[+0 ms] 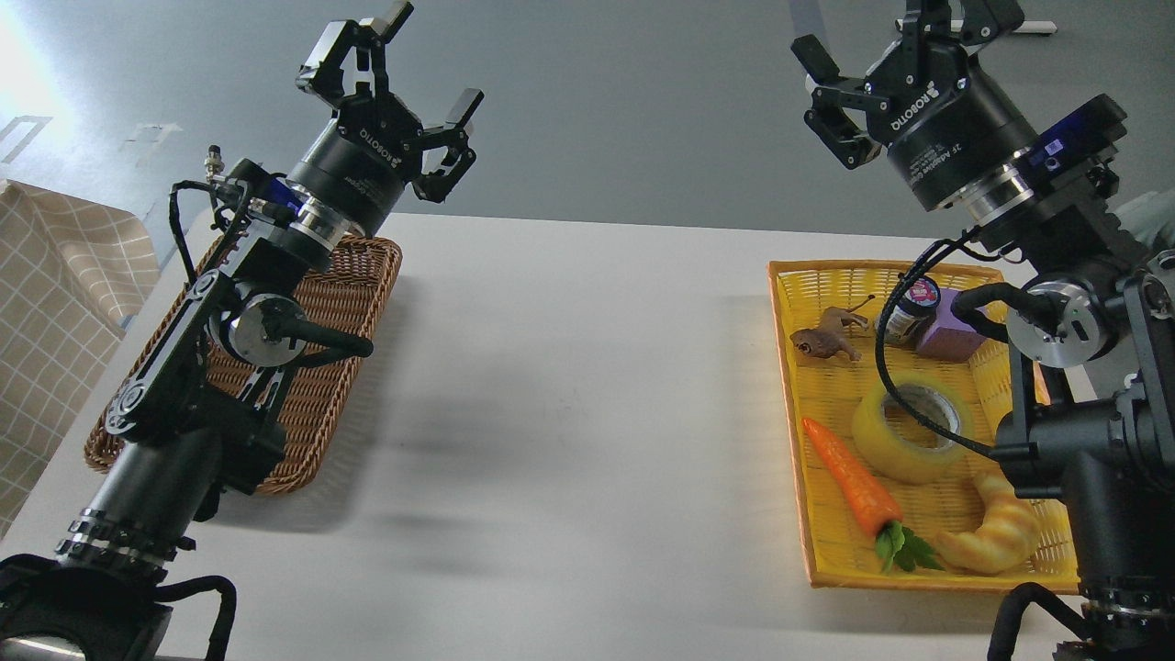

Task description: Place and transfer tape with both arms

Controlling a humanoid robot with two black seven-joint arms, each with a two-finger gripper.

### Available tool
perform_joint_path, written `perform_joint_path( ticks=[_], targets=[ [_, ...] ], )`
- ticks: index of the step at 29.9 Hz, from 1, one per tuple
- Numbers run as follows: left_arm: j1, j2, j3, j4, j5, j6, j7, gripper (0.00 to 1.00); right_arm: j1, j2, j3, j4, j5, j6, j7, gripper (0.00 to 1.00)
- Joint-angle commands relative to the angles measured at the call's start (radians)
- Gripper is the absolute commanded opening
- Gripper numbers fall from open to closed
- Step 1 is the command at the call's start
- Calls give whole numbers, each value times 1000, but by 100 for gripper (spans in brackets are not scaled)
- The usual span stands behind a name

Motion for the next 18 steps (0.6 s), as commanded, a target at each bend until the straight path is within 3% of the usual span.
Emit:
perform_joint_path(
  ticks=[1,18],
  targets=[
    [-1,1,6,-1,3,7,4,98,0,0,-2,-1,0,-1,0,100],
    [-4,3,3,-1,4,6,1,98,-3,0,-6,-1,0,-4,-2,100]
  ],
)
